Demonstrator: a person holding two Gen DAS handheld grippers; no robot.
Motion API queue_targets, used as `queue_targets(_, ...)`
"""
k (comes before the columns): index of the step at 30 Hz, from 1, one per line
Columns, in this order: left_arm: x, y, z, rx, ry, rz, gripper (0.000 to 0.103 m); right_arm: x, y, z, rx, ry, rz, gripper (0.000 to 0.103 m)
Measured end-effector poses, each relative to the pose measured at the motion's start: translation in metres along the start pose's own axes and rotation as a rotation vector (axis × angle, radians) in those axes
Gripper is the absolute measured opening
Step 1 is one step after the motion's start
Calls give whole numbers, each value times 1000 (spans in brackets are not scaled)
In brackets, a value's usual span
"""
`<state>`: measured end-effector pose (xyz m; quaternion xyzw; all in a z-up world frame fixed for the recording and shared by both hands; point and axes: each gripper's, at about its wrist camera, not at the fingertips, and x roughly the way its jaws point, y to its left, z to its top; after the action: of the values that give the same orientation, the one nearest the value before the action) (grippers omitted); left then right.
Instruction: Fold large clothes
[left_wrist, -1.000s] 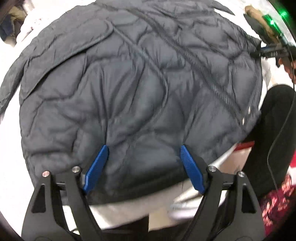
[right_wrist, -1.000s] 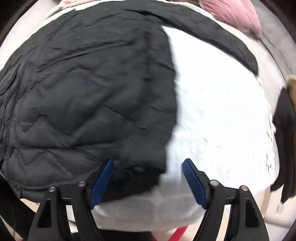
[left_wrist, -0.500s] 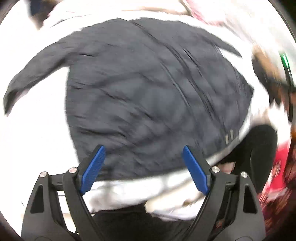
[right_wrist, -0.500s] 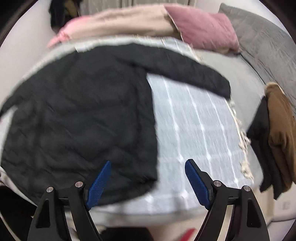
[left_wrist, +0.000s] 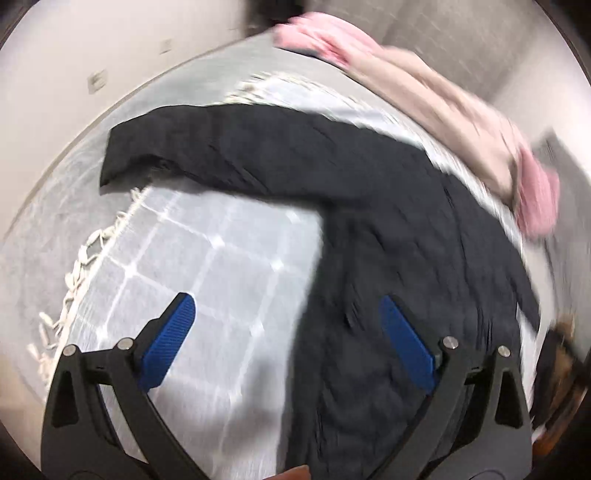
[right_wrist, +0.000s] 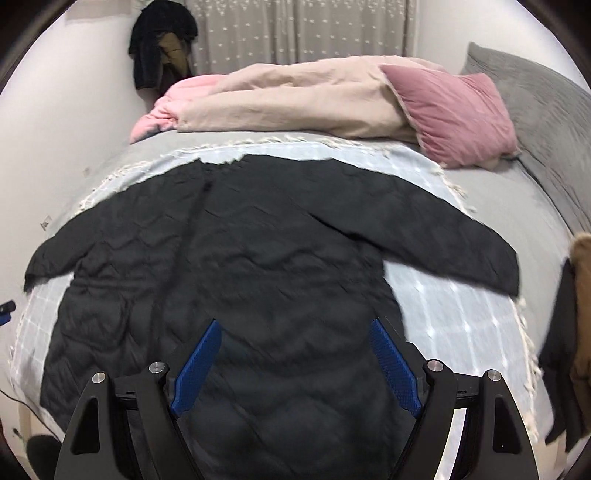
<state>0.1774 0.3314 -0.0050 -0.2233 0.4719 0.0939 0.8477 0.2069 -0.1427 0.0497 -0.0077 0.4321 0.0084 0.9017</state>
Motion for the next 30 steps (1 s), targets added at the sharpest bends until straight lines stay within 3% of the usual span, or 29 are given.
queue_targets(5,48,50,33,-269,-87,14,100,38,24,21,-13,-1,50,84)
queue_targets(8,68,75,48,-357,-138,37,100,68,31,17,-29,39,23,84)
queue_targets(11,78,89,63,-390,-239,61,97,98,31,6,-41,119,-20,84)
queue_targets(14,86,107,81,-442,-323,94,72,117,20,-3,2,169,-18,84)
queue_targets(16,92,114,92,-469,-335,107,37,120,15,-3,27,180,-14,84)
queue_targets(17,94,115,99,-470,-328,117,4,122,12,-3,34,182,-15,84)
queue_targets(19,89,112,111,-472,-351,143,5,126,7,-4,41,184,-17,84)
queue_targets(24,52,57,135,-302,-470,138,4,129,2,-6,48,198,-12,84)
queue_targets(30,15,-56,145,-31,-524,7,4,124,2,-3,39,165,21,84)
